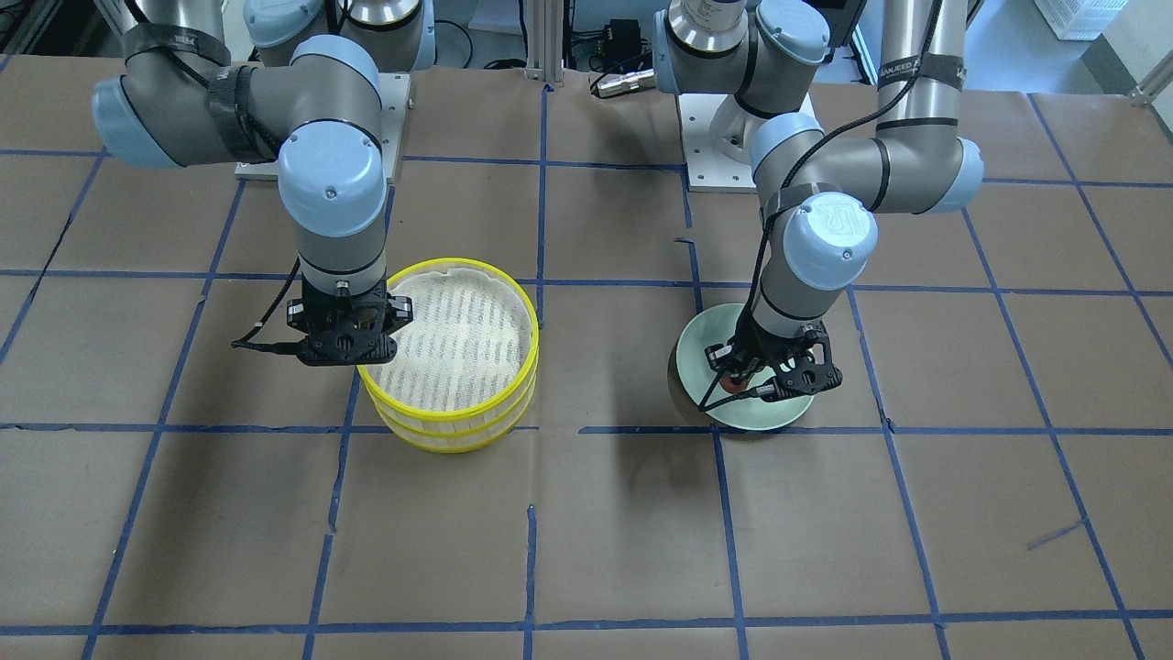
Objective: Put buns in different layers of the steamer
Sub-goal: 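Grasp the brown bun on the green plate with the left gripper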
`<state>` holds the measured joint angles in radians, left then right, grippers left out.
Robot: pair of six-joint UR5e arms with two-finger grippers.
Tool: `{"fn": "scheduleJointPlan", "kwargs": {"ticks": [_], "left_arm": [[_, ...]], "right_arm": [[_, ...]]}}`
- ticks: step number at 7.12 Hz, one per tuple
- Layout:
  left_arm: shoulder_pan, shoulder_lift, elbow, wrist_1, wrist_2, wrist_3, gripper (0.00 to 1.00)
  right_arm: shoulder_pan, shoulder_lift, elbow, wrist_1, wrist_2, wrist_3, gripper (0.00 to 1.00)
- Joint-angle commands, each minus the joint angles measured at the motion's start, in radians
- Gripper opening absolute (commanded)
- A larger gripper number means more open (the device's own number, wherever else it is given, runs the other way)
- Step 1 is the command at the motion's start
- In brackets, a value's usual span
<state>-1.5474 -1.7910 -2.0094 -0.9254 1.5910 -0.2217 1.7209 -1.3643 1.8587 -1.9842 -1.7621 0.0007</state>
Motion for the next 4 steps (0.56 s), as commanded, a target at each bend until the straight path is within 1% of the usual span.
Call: {"fn": "scheduleJointPlan", "kwargs": {"ticks": [1,2,3,4], "left_arm": [[-0.087,0.120,0.062,-0.103,0.004,-0.111,0.00],[-0.118,0.131,0.180,-0.253,-0.002,-0.173,0.01],[-0.155,0.127,0.301,-0.380,-0.014,-0.268,0.01],[-0.192,0.125,0.342,-0.403,-0.013,-0.287,0.01]], "right_arm": [[-0.001,-0.001,0.008,0.001,-0.017,-0.007,0.05],[-0.001,-0.001,0.010,0.002,-0.017,-0.007,0.05],[0.000,-0.001,0.014,0.002,-0.016,-0.007,0.08],[0.000,-0.001,0.013,0.007,-0.016,-0.007,0.53]]}}
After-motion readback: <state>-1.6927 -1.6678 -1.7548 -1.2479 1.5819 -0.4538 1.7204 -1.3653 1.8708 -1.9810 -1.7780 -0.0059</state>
